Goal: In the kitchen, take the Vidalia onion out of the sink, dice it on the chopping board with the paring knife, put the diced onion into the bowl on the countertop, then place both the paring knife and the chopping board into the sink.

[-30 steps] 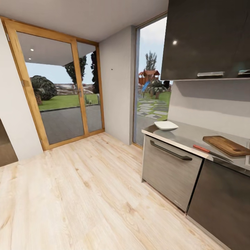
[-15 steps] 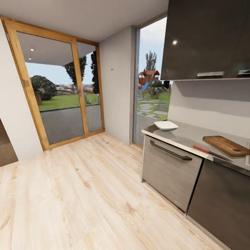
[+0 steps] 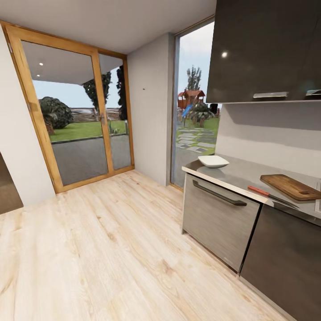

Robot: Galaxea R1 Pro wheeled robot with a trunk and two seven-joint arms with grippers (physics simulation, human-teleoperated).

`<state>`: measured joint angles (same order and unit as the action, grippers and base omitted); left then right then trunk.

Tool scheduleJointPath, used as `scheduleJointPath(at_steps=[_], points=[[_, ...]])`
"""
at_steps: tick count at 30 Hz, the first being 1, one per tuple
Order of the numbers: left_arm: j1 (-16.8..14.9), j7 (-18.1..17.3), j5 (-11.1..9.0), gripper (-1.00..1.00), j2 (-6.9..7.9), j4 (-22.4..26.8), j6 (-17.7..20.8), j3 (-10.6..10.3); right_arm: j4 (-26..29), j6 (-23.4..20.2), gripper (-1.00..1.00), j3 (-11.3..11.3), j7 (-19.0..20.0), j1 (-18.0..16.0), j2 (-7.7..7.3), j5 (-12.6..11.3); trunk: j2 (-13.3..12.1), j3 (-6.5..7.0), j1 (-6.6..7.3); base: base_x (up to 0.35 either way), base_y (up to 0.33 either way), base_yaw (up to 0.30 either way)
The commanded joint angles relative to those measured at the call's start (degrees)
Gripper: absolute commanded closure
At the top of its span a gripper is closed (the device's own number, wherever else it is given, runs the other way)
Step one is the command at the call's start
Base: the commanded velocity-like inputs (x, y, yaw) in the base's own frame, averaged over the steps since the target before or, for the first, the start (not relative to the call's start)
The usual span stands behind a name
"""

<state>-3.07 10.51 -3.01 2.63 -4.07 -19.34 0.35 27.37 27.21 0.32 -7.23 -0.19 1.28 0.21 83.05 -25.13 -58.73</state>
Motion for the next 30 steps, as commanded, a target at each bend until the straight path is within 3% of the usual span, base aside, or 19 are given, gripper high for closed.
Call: scheduleJointPath(at_steps=[1, 30], points=[[-0.1, 0.0, -0.3, -1.00, 0.00, -0.2, -0.4, 0.0, 0.0, 0.1, -1.00, 0.0, -0.2, 0.0, 0.00, 0.0, 0.0, -0.06, 0.00, 0.000, 0.000, 0.000], [-0.1, 0.0, -0.3, -1.00, -0.01, -0.2, -0.4, 0.0, 0.0, 0.0, -1.00, -0.1, -0.5, 0.0, 0.04, 0.0, 0.0, -0.06, 0.00, 0.000, 0.000, 0.000]])
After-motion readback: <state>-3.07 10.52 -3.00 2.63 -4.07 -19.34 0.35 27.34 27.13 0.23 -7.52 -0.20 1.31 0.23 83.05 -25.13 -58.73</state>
